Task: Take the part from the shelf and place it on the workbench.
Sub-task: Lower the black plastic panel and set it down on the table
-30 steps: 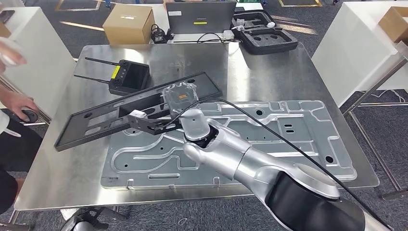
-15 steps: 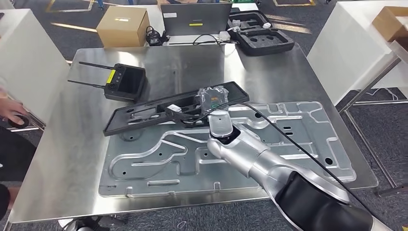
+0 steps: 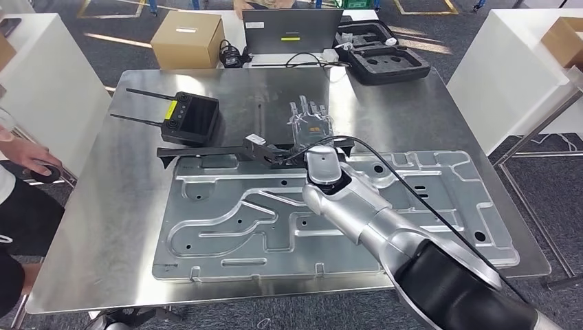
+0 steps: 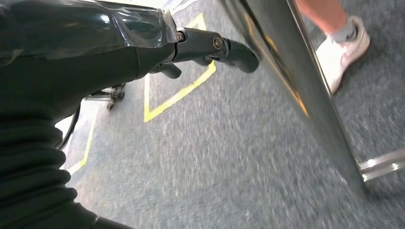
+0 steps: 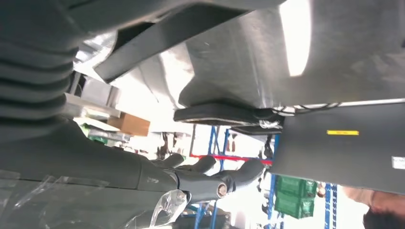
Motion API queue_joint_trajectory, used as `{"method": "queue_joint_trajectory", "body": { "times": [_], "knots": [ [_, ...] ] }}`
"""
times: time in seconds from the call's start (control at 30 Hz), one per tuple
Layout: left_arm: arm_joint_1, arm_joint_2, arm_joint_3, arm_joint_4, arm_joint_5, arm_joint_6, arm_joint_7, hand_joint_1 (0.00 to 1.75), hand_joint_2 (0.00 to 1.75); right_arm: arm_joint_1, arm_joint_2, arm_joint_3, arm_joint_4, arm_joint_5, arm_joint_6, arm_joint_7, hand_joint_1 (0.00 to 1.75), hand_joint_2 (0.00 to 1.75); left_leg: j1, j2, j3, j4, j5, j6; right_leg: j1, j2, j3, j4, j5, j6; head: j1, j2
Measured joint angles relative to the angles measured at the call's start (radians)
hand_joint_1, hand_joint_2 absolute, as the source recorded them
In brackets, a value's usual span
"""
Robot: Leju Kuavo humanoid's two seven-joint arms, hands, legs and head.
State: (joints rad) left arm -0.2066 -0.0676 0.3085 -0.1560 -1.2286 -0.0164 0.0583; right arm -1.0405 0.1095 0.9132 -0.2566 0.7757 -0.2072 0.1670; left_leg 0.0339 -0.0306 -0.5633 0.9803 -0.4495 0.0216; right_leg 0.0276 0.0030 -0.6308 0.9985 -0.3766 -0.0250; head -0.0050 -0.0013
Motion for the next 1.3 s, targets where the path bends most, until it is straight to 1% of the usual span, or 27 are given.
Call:
{"method": "queue_joint_trajectory", "body": {
  "times": [0.07,0.13,0.17,0.23,0.27,0.3,0.33,0.43,0.47,0.5,0.57,0.63,0.67,0.73,0.77,0.8,0.83,0.87,0.93,0.97,1.0,1.07,1.13,1.17,1.2,1.27,1.3],
  "knots": [
    [-0.001,-0.002,0.001,0.001,0.004,0.0,0.009,0.0,0.0,0.002,0.002,-0.008,0.0,0.002,-0.001,-0.003,0.0,0.0,0.004,-0.001,0.006,-0.01,0.003,-0.008,0.004,0.001,0.008,-0.011,0.006,0.0,0.001,0.0],
    [-0.005,-0.001,0.001,0.002,0.008,-0.001,0.025,0.0,0.0,-0.01,0.008,-0.021,-0.001,0.005,-0.003,-0.006,0.0,0.0,0.002,0.006,0.0,0.002,-0.02,-0.011,-0.005,0.003,0.028,-0.051,0.004,0.007,-0.001,0.0],
    [-0.006,0.002,0.001,0.003,0.011,-0.002,0.033,0.0,0.0,-0.016,0.012,-0.03,-0.002,0.009,-0.004,-0.008,0.0,0.0,0.0,0.01,-0.013,0.036,-0.049,-0.01,-0.01,0.006,0.037,-0.071,0.004,0.011,-0.005,0.0],
    [-0.007,0.008,0.002,0.005,0.014,-0.004,0.043,0.0,0.0,-0.017,0.017,-0.048,-0.003,0.018,-0.006,-0.013,0.0,0.0,-0.003,0.017,-0.057,0.159,-0.124,-0.006,-0.011,0.011,0.041,-0.082,0.002,0.016,-0.012,0.0],
    [-0.007,0.01,0.003,0.006,0.014,-0.005,0.043,0.0,0.0,-0.01,0.016,-0.055,-0.002,0.021,-0.006,-0.015,0.0,0.0,-0.005,0.016,-0.077,0.219,-0.146,-0.007,-0.011,0.011,0.041,-0.081,0.002,0.016,-0.012,0.0],
    [-0.007,0.011,0.003,0.006,0.014,-0.005,0.043,0.0,0.0,-0.002,0.016,-0.06,-0.002,0.023,-0.007,-0.018,0.0,0.0,-0.007,0.016,-0.087,0.25,-0.148,-0.01,-0.011,0.011,0.042,-0.08,0.002,0.016,-0.012,0.0],
    [-0.007,0.011,0.002,0.006,0.014,-0.005,0.043,0.0,0.0,0.005,0.016,-0.065,-0.001,0.026,-0.008,-0.022,0.0,0.0,-0.006,0.016,-0.084,0.244,-0.127,-0.016,-0.013,0.011,0.041,-0.079,0.001,0.017,-0.012,0.0],
    [-0.003,0.008,0.002,0.007,0.014,-0.007,0.045,0.0,0.0,0.014,0.015,-0.081,-0.001,0.042,-0.013,-0.034,0.0,0.0,0.011,0.02,-0.023,0.081,-0.015,-0.054,-0.021,0.014,0.035,-0.063,-0.003,0.027,-0.015,0.0],
    [0.001,0.007,0.002,0.008,0.014,-0.008,0.046,0.0,0.0,0.017,0.014,-0.086,0.0,0.047,-0.015,-0.037,0.0,0.0,0.015,0.019,-0.009,0.043,0.002,-0.062,-0.018,0.016,0.028,-0.053,-0.003,0.032,-0.017,0.0],
    [0.005,0.005,0.002,0.01,0.014,-0.008,0.047,0.0,0.0,0.02,0.013,-0.091,0.0,0.05,-0.016,-0.04,0.0,0.0,0.017,0.016,-0.006,0.027,0.005,-0.065,-0.015,0.018,0.019,-0.044,-0.002,0.037,-0.019,0.0],
    [0.009,0.005,0.004,0.012,0.014,-0.009,0.05,0.0,0.0,0.02,0.011,-0.098,0.0,0.052,-0.018,-0.044,0.0,0.0,0.017,0.009,-0.016,0.029,0.003,-0.055,-0.01,0.019,0.0,-0.034,0.004,0.045,-0.019,0.0],
    [0.003,0.004,0.004,0.012,0.014,-0.01,0.052,0.0,0.0,0.007,0.011,-0.107,0.0,0.053,-0.028,-0.053,0.0,0.0,0.017,0.006,-0.032,0.032,0.007,-0.042,-0.014,0.013,-0.021,-0.009,-0.019,0.055,-0.016,0.0],
    [-0.001,0.004,0.004,0.012,0.014,-0.01,0.052,0.0,0.0,0.001,0.012,-0.115,-0.001,0.053,-0.035,-0.061,0.0,0.0,0.017,0.006,-0.037,0.031,0.01,-0.035,-0.018,0.008,-0.034,0.032,-0.054,0.062,-0.014,0.0],
    [-0.006,0.007,0.004,0.012,0.013,-0.011,0.052,0.0,0.0,-0.006,0.016,-0.131,-0.005,0.057,-0.049,-0.081,0.0,0.0,0.013,0.006,-0.04,0.031,0.018,-0.021,-0.025,-0.001,-0.065,0.167,-0.148,0.076,-0.01,0.0],
    [-0.008,0.009,0.005,0.012,0.013,-0.011,0.053,0.0,0.0,-0.007,0.019,-0.138,-0.007,0.058,-0.054,-0.091,0.0,0.0,0.009,0.006,-0.041,0.03,0.021,-0.016,-0.027,-0.004,-0.078,0.235,-0.184,0.078,-0.009,0.0],
    [-0.009,0.011,0.005,0.012,0.014,-0.011,0.053,0.0,0.0,-0.009,0.022,-0.144,-0.009,0.059,-0.056,-0.099,0.0,0.0,0.005,0.006,-0.043,0.03,0.024,-0.011,-0.028,-0.004,-0.083,0.279,-0.2,0.075,-0.009,0.0],
    [-0.012,0.012,0.005,0.012,0.014,-0.011,0.053,0.0,0.0,-0.013,0.024,-0.15,-0.012,0.059,-0.059,-0.106,0.0,0.0,-0.001,0.005,-0.045,0.03,0.028,-0.005,-0.027,-0.004,-0.074,0.288,-0.195,0.065,-0.008,0.0],
    [-0.015,0.013,0.005,0.012,0.014,-0.011,0.053,0.0,0.0,-0.019,0.027,-0.157,-0.016,0.061,-0.063,-0.113,0.0,0.0,-0.007,0.004,-0.049,0.03,0.032,0.001,-0.024,-0.003,-0.049,0.259,-0.173,0.051,-0.008,0.0],
    [-0.026,0.013,0.006,0.012,0.015,-0.011,0.053,0.0,0.0,-0.04,0.034,-0.172,-0.029,0.071,-0.075,-0.127,0.0,0.0,-0.017,0.003,-0.056,0.03,0.041,0.009,-0.009,0.004,0.029,0.128,-0.12,0.01,-0.008,0.0],
    [-0.031,0.013,0.006,0.012,0.015,-0.012,0.053,0.0,0.0,-0.052,0.039,-0.181,-0.036,0.08,-0.083,-0.132,0.0,0.0,-0.019,0.004,-0.06,0.028,0.046,0.009,-0.002,0.008,0.064,0.062,-0.106,-0.006,-0.008,0.0],
    [-0.034,0.013,0.006,0.012,0.015,-0.013,0.053,0.0,0.0,-0.061,0.042,-0.19,-0.042,0.089,-0.09,-0.135,0.0,0.0,-0.017,0.005,-0.063,0.025,0.053,0.005,0.005,0.011,0.087,0.016,-0.099,-0.015,-0.008,0.0],
    [-0.035,0.015,0.007,0.012,0.015,-0.015,0.052,0.0,0.0,-0.069,0.046,-0.208,-0.049,0.102,-0.097,-0.136,0.0,0.0,-0.012,0.006,-0.066,0.014,0.071,-0.008,0.011,0.014,0.098,-0.021,-0.089,-0.014,-0.007,0.0],
    [-0.036,0.016,0.006,0.012,0.015,-0.017,0.052,0.0,0.0,-0.069,0.046,-0.219,-0.05,0.106,-0.097,-0.138,0.0,0.0,-0.013,0.005,-0.072,0.009,0.079,-0.021,0.007,0.01,0.095,-0.042,-0.066,-0.01,-0.006,0.0],
    [-0.037,0.016,0.006,0.012,0.015,-0.018,0.052,0.0,0.0,-0.068,0.046,-0.224,-0.051,0.108,-0.096,-0.139,0.0,0.0,-0.015,0.007,-0.081,0.022,0.062,-0.025,0.002,0.007,0.091,-0.053,-0.054,-0.009,-0.006,0.0],
    [-0.039,0.018,0.006,0.012,0.015,-0.019,0.052,0.0,0.0,-0.068,0.047,-0.228,-0.053,0.11,-0.093,-0.141,0.0,0.0,-0.016,0.01,-0.096,0.056,0.027,-0.029,-0.003,0.004,0.086,-0.063,-0.043,-0.006,-0.007,0.0],
    [-0.044,0.021,0.006,0.011,0.014,-0.019,0.052,0.0,0.0,-0.066,0.045,-0.24,-0.057,0.112,-0.089,-0.142,0.0,0.0,-0.015,0.017,-0.131,0.175,-0.064,-0.035,-0.006,0.001,0.066,-0.064,-0.025,-0.004,-0.009,0.0],
    [-0.046,0.022,0.007,0.011,0.014,-0.019,0.052,0.0,0.0,-0.063,0.042,-0.248,-0.057,0.113,-0.087,-0.142,0.0,0.0,-0.015,0.019,-0.143,0.237,-0.092,-0.038,-0.005,0.0,0.055,-0.063,-0.016,-0.004,-0.009,0.0]
  ]
}}
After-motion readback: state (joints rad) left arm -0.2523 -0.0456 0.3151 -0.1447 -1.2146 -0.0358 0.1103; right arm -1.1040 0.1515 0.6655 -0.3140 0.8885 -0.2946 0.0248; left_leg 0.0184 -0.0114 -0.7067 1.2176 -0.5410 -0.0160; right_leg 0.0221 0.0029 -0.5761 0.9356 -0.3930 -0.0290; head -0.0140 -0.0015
